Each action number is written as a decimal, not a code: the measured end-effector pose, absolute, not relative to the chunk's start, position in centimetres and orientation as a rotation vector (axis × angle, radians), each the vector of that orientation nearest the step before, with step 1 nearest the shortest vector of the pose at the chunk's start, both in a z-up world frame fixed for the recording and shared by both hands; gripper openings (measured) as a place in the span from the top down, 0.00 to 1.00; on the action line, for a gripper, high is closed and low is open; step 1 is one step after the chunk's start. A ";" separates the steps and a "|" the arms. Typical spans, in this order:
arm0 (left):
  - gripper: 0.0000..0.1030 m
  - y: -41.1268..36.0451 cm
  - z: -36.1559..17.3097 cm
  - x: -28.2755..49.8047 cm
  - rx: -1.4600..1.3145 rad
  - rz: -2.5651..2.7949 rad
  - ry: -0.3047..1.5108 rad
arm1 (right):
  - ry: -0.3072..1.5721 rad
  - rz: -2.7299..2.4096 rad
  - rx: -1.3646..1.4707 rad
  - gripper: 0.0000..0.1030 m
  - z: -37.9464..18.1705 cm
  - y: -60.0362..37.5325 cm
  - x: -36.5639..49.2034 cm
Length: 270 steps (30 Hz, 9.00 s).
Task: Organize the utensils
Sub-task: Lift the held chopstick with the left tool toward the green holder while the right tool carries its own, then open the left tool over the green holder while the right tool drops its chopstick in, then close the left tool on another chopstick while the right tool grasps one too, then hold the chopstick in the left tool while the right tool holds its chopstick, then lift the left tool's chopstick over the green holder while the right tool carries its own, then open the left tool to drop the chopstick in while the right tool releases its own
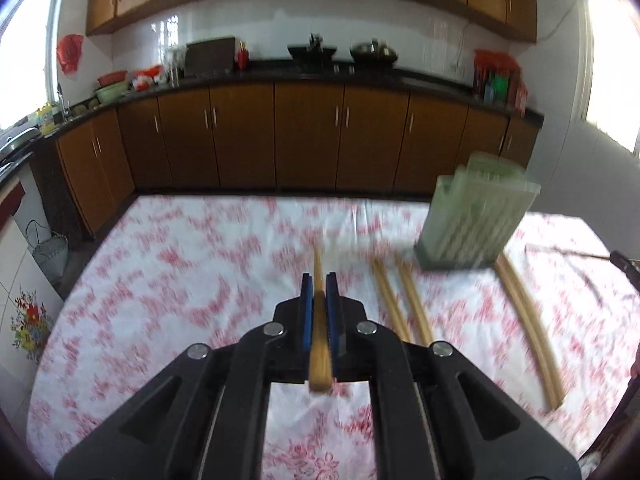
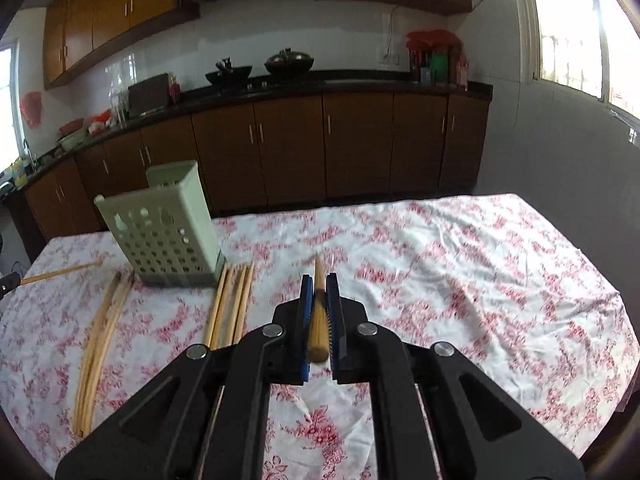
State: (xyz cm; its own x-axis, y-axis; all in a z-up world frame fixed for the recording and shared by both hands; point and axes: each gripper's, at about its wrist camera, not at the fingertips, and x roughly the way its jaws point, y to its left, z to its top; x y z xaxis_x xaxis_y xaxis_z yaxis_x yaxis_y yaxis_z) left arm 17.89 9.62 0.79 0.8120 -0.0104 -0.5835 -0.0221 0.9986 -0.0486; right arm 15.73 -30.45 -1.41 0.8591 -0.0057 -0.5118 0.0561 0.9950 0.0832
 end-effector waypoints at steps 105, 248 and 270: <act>0.82 1.4 -10.4 17.9 -0.035 -0.094 0.926 | 0.904 0.093 0.117 0.93 -11.1 -25.9 17.1; 0.92 0.2 18.0 17.0 -0.093 -0.256 0.296 | 0.072 0.208 0.182 0.93 13.6 -23.5 16.3; 0.92 -1.7 10.4 25.1 -0.111 -0.239 0.378 | 0.135 0.144 0.179 0.90 6.9 -21.3 19.8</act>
